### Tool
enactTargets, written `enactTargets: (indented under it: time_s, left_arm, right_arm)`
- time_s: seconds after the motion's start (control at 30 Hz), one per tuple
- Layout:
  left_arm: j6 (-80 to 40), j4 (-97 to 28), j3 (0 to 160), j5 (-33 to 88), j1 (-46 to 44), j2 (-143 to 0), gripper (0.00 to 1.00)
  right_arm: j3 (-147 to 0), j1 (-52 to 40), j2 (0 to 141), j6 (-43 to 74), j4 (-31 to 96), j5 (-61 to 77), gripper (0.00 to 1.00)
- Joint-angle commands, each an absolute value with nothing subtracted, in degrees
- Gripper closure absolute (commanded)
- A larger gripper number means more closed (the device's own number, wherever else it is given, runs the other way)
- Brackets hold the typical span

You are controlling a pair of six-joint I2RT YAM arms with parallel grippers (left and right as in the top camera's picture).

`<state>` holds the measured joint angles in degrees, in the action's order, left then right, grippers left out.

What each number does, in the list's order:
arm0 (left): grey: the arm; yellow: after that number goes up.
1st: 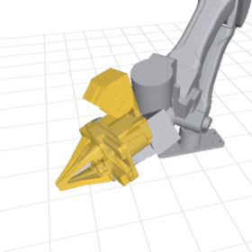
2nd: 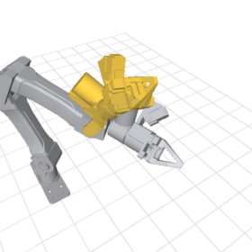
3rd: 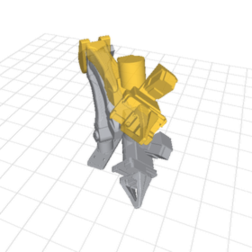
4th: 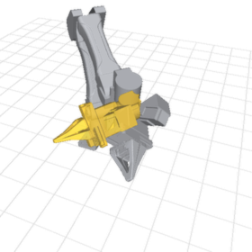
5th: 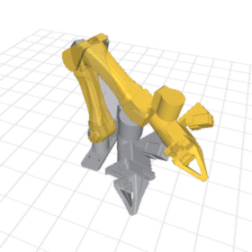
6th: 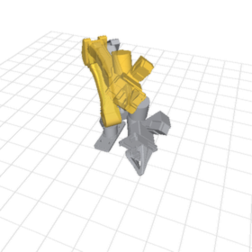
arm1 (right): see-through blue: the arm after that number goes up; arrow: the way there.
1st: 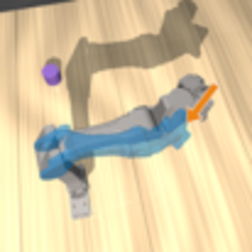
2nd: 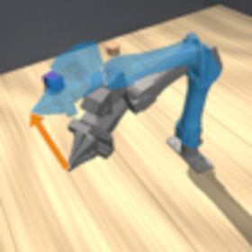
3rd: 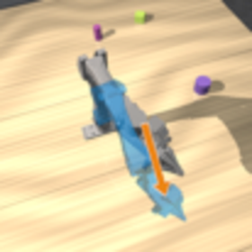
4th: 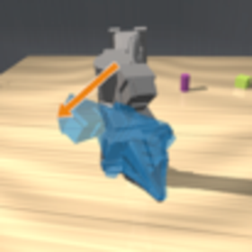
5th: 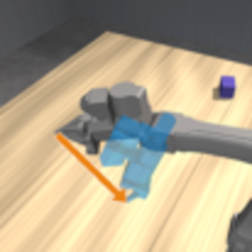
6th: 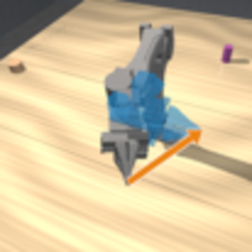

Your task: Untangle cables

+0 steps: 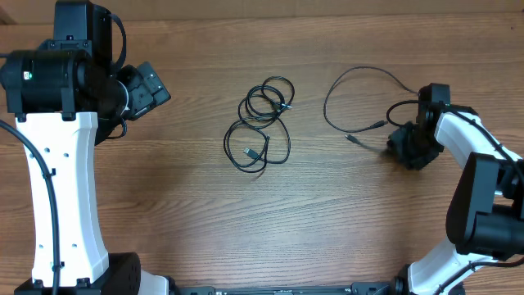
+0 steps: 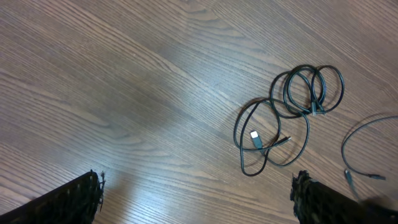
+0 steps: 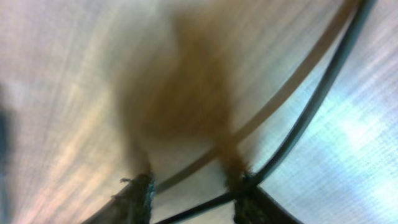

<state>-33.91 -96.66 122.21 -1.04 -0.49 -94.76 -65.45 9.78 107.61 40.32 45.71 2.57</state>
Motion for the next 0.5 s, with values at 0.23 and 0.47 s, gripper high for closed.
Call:
enactTargets:
  time_s: [0.23, 0.47]
  left_arm:
    - [-32.8, -96.8, 121.9, -1.0, -0.4, -95.1, 0.00]
    - [-32.8, -96.8, 121.9, -1.0, -0.4, -95.1, 0.00]
  right_arm:
    - [-72.1, 12.5, 108.4, 32.5, 36.7, 2.5, 0.93]
    - [-91.7, 17.6, 108.4, 28.3, 46.1, 2.6, 0.96]
